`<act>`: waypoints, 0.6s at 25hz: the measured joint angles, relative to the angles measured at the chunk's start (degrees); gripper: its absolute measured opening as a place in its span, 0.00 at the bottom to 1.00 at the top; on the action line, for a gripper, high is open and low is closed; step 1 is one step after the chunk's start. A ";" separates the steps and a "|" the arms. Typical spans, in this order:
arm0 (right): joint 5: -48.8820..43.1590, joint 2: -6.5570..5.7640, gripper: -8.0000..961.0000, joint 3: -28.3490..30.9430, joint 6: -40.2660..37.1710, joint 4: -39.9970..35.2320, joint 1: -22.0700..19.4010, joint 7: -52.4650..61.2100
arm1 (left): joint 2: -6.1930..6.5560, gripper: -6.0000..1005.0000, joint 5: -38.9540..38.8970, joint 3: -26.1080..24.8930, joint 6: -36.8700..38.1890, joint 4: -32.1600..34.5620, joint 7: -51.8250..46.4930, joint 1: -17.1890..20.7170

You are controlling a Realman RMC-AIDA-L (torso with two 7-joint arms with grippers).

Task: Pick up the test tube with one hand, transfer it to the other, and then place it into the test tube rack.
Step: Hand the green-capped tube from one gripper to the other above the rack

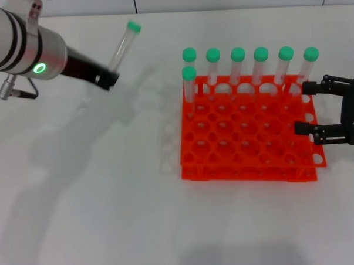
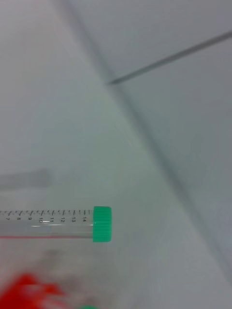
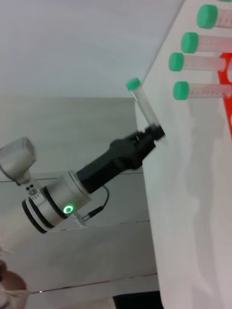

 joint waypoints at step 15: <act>-0.01 1.11 0.89 2.19 -3.96 -0.01 -0.40 0.97 | 0.41 0.20 -60.18 -11.68 -4.83 -16.66 60.69 9.57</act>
